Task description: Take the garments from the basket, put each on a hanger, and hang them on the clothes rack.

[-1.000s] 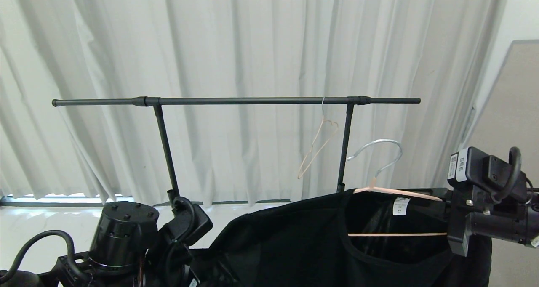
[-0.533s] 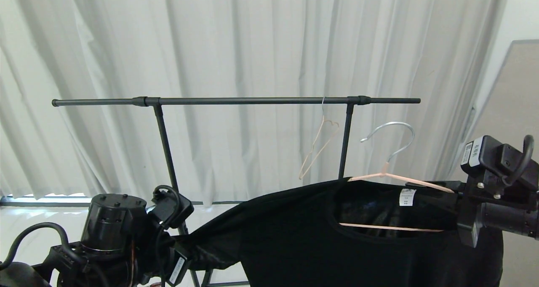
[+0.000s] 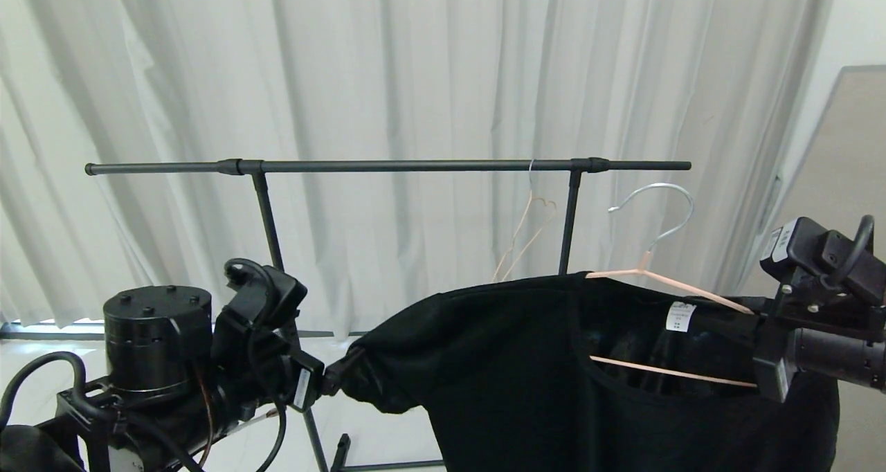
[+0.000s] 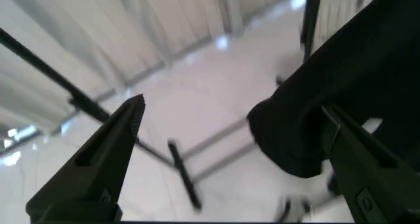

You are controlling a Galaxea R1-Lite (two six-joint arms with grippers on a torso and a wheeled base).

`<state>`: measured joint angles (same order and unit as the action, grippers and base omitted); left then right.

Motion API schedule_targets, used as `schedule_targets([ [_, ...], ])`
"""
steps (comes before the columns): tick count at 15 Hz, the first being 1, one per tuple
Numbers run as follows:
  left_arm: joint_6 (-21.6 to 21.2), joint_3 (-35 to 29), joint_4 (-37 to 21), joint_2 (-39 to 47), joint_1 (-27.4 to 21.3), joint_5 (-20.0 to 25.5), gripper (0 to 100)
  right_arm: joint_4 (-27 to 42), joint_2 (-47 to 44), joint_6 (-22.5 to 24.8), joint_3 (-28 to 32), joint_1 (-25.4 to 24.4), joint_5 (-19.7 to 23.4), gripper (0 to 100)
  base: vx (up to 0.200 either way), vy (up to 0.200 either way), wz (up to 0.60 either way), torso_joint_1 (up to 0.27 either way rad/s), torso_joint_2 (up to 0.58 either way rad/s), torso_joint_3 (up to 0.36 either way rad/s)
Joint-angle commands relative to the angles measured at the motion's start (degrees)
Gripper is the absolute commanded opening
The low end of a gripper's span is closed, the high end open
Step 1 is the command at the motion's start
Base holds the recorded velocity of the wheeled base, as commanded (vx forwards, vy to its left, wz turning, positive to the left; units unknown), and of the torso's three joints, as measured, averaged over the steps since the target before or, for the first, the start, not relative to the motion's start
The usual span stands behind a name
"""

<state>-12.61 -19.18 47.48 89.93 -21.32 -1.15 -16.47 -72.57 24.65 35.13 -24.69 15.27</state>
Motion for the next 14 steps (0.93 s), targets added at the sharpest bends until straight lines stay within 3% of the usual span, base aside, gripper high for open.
schedule_targets([
  [1, 0.83, 0.02, 2.09, -0.90, 0.05, -2.72, 100, 0.03, -0.03, -1.97, -1.12, 0.78, -1.39, 0, 0.000, 0.000, 0.00, 0.000, 0.00, 0.000],
  [3, 2.41, 0.19, 3.58, -2.39, 0.05, -5.53, 100, 0.03, -0.03, -3.91, -1.56, 1.48, -2.62, 0, 0.000, 0.000, 0.00, 0.000, 0.00, 0.000],
  [9, 3.99, 1.60, 3.58, -5.55, -0.04, -3.78, 100, 0.74, -1.35, -5.14, -1.56, 4.56, -4.64, 0, 0.000, 0.000, 0.00, 0.000, 0.00, 0.000],
  [14, 3.90, 6.52, 3.49, -3.89, 0.49, -11.25, 100, 11.37, -0.82, -6.63, -1.21, 2.10, -18.26, 0, 0.000, 0.000, 0.00, 0.000, 0.00, 0.000],
])
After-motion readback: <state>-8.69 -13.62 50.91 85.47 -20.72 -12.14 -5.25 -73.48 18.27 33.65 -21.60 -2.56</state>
